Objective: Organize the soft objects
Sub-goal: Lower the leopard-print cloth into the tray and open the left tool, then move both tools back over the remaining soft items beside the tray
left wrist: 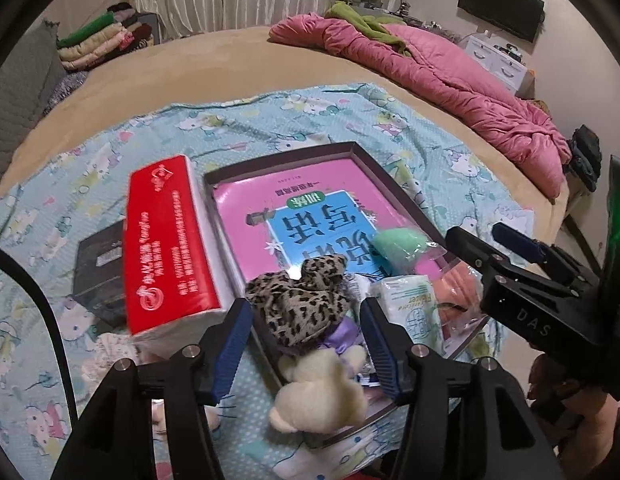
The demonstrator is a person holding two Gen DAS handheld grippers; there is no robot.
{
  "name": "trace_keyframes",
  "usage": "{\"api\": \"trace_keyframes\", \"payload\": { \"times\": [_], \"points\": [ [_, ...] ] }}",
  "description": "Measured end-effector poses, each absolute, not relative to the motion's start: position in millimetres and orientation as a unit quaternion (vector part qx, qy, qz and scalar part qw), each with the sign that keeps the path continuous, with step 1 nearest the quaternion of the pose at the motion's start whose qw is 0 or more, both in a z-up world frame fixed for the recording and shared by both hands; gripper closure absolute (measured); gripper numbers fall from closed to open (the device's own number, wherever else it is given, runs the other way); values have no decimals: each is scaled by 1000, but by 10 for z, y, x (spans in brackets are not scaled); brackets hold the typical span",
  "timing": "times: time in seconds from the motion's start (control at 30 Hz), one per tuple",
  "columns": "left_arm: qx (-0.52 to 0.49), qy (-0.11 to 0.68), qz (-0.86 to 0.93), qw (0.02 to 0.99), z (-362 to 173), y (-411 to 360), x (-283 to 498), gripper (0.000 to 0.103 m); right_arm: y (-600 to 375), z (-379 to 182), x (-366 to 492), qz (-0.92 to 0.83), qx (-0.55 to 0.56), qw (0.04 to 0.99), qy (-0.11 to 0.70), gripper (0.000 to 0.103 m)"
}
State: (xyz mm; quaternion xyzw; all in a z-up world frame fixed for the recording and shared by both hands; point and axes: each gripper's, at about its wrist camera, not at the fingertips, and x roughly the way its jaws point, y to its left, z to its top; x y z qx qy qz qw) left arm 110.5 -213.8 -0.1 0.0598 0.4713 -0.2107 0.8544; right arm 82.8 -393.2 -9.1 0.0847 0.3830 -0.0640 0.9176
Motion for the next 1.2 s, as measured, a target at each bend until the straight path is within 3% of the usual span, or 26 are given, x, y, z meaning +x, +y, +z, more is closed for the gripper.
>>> {"api": "trace_keyframes", "payload": {
  "times": [0.37,1.2],
  "points": [
    [48,460,-198,864,191,-1897,972,36,-3720,187,668,-56,62,931,356,27],
    [14,428,-122,896,584,-767,742,34,-2712,894,384,36,10,952,303,24]
  ]
}}
